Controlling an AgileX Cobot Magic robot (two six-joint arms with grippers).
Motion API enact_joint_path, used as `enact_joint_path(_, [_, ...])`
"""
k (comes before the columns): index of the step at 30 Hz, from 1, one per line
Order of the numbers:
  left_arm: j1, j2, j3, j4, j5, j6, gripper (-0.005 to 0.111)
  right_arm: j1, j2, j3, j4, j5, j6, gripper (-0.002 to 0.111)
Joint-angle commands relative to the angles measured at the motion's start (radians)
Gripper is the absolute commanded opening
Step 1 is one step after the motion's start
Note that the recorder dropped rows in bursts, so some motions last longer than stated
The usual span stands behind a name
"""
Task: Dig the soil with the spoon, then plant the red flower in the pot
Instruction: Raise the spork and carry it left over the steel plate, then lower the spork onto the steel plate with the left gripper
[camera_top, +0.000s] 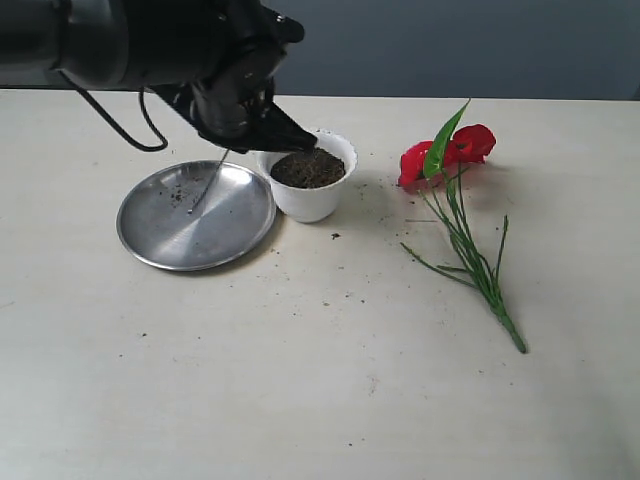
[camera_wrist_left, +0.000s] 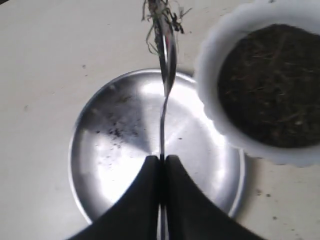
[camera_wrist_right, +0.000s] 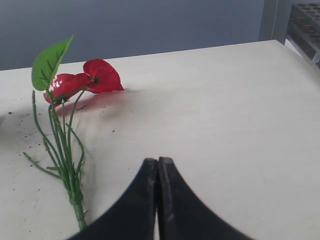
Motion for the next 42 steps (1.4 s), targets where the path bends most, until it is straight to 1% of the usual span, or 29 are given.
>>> enact_joint_path(1, [0.058,-0.031,0.004,0.009,0.099,-0.006,0.0,-0.004,-0.004,0.002,-0.001,-0.014,-0.003,0.0])
enact_joint_path(6, [0.112,-0.031,0.004,-0.042,0.137,-0.006,0.0,-0.004,-0.004,0.002,-0.001,-0.014,-0.003,0.0])
enact_joint_path(10, [0.146,-0.031,0.004,-0.092,0.133,-0.006,0.0,-0.004,-0.004,0.002,-0.001,-0.014,-0.003,0.0])
enact_joint_path(16, [0.197,-0.029,0.004,-0.2,0.049,0.01,0.0,-0.004,-0.004,0.002,-0.001,-0.012,-0.003,0.0])
enact_joint_path(20, [0.205,0.021,0.004,-0.265,0.036,0.055,0.0,-0.004,-0.004,0.002,-0.001,-0.012,-0.003,0.0])
enact_joint_path(23, [0.205,0.051,0.004,-0.286,0.011,0.055,0.0,-0.004,-0.004,0.002,-0.001,-0.012,-0.003,0.0])
enact_joint_path(37, [0.205,0.136,0.004,-0.303,-0.024,0.055,0.0,-0.004,-0.004,0.002,-0.004,-0.014,-0.003,0.0])
enact_joint_path(42, [0.228,0.153,0.004,-0.315,-0.034,0.051,0.0,-0.004,-0.004,0.002,-0.004,-0.014,-0.003,0.0])
